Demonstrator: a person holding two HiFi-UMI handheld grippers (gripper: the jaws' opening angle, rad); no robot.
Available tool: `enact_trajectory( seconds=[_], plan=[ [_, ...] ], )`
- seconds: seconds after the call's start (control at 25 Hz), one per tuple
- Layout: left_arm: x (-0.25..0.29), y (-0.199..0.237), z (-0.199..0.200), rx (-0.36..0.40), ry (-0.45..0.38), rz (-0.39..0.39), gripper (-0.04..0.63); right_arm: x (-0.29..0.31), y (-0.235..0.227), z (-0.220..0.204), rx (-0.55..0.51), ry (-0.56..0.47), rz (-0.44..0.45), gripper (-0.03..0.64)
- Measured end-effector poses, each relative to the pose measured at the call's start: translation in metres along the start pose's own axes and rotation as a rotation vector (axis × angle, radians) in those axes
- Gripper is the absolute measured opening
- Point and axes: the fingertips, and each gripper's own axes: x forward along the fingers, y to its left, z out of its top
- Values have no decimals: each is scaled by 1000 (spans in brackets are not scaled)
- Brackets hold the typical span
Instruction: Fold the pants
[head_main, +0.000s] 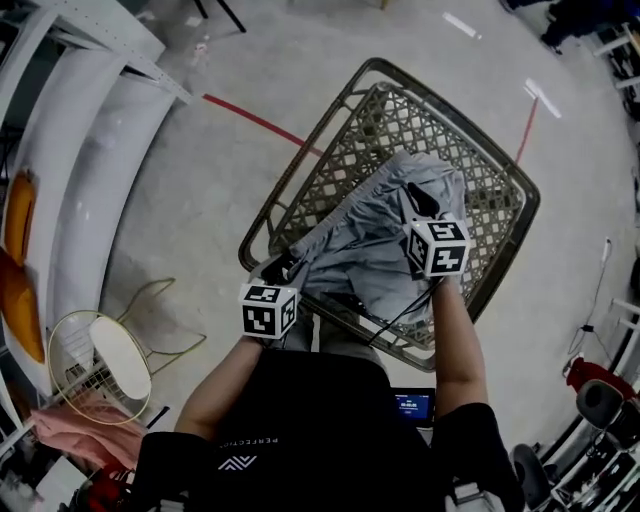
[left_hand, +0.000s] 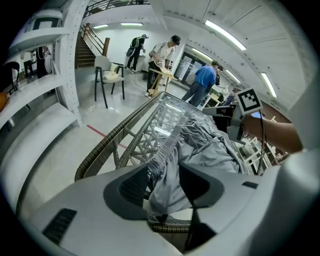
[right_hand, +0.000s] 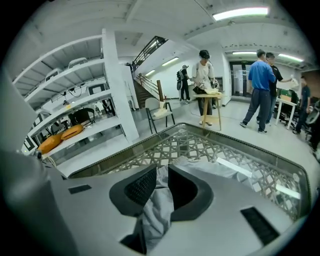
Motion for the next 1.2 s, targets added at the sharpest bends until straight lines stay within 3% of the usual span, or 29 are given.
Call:
enact_trajectory(
  seconds=[0.12, 0.56, 1.04, 1.2],
  plan=[
    [5, -2, -1, -11, 18, 3, 210, 11, -6, 0, -9, -6, 4, 130],
    [20, -3, -5, -4, 76, 18, 229, 36, -42, 4, 1, 75, 48, 178],
    [24, 19, 2, -26, 34, 193, 229, 75, -45, -3, -62, 180, 31, 187],
    [29, 20, 0, -63, 56, 196, 209, 81, -48, -6, -68, 186, 14, 187]
  ],
)
